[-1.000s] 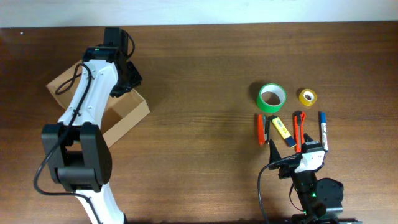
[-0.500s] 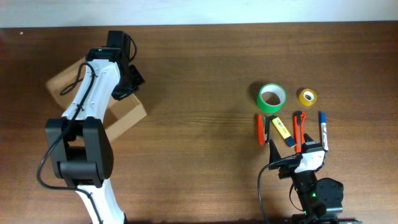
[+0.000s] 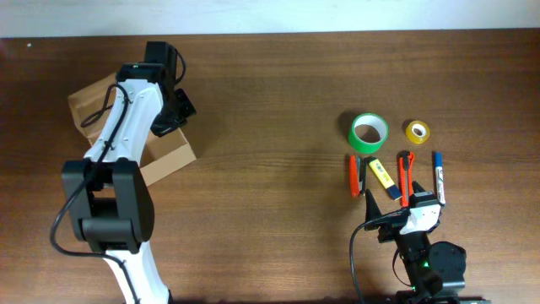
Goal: Pack container
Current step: 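Drag the box right with the left gripper beside the green tape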
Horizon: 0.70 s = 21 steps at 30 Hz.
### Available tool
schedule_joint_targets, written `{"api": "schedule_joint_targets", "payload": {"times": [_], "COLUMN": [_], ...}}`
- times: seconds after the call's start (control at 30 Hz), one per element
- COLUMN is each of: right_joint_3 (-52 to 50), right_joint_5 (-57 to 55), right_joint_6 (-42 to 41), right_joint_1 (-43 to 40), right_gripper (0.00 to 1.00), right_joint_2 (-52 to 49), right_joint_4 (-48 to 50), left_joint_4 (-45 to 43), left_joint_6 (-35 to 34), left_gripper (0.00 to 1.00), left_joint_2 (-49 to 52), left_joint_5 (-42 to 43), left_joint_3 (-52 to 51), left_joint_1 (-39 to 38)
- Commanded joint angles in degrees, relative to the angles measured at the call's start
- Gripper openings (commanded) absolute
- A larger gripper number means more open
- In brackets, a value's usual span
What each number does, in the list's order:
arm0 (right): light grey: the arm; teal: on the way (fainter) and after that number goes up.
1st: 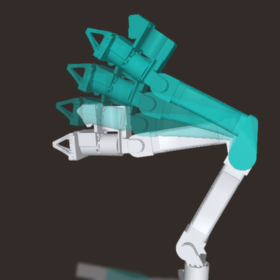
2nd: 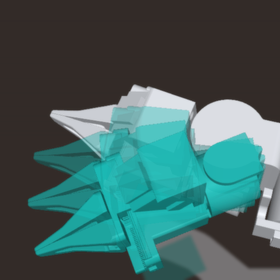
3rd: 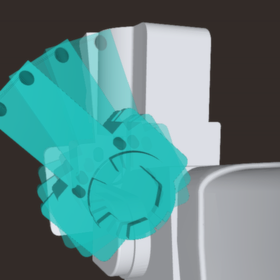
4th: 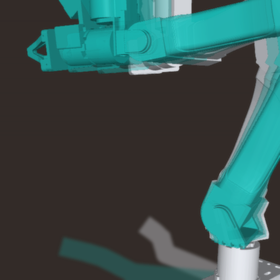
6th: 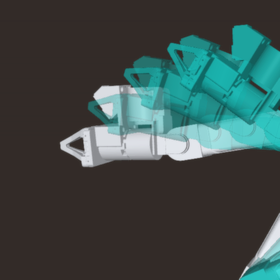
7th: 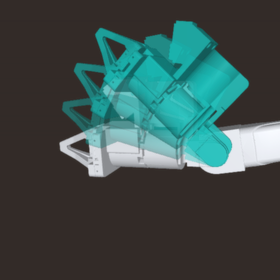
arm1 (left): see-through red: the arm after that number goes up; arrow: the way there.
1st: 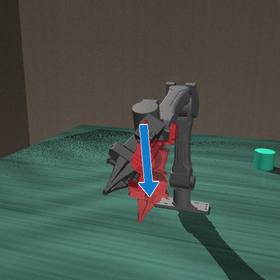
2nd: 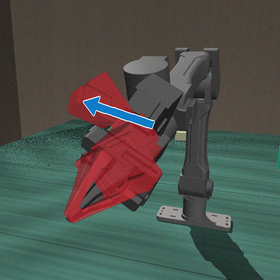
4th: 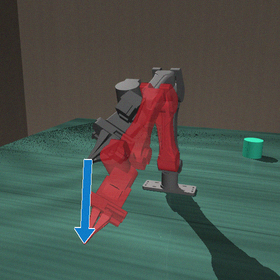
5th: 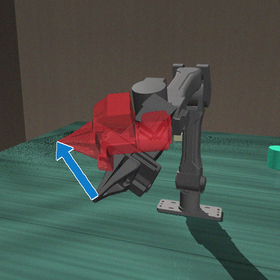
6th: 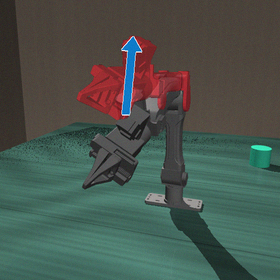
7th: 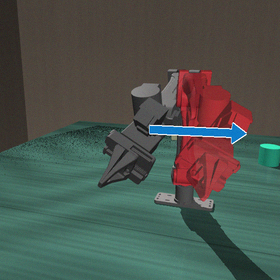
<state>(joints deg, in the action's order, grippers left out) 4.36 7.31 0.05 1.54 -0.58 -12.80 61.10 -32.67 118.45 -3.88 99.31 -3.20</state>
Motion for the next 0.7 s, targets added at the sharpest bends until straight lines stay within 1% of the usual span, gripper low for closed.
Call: {"api": "schedule_joint_targets", "payload": {"times": [0.0,0.23,0.47,0.6,0.67], "right_joint_3": [-0.5,-0.5,-0.5,-0.5,-0.5], "right_joint_5": [-0.5,-0.5,-0.5,-0.5,-0.5], "right_joint_6": [-0.3,-0.3,-0.3,-0.3,-0.3], "right_joint_1": [0.3,0.3,0.3,0.3,0.3], "right_gripper": [0.99,0.99,0.99,0.99,0.99], "right_joint_2": [0.4,0.4,0.4,0.4,0.4], "right_joint_4": [0.1,0.1,0.1,0.1,0.1], "left_joint_4": [3.1,11.1,20.5,24.6,26.2], "left_joint_6": [4.6,9.1,12.6,13.1,13.0], "left_gripper": [0.02,0.02,0.02,0.02,0.02], "left_joint_2": [1.4,1.4,1.4,1.4,1.4], "left_joint_5": [-2.8,-4.3,0.3,2.2,2.2], "left_joint_3": [6.5,23.5,41.0,46.4,47.1], "left_joint_1": [-2.0,-5.4,-8.7,-12.5,-15.0]}}
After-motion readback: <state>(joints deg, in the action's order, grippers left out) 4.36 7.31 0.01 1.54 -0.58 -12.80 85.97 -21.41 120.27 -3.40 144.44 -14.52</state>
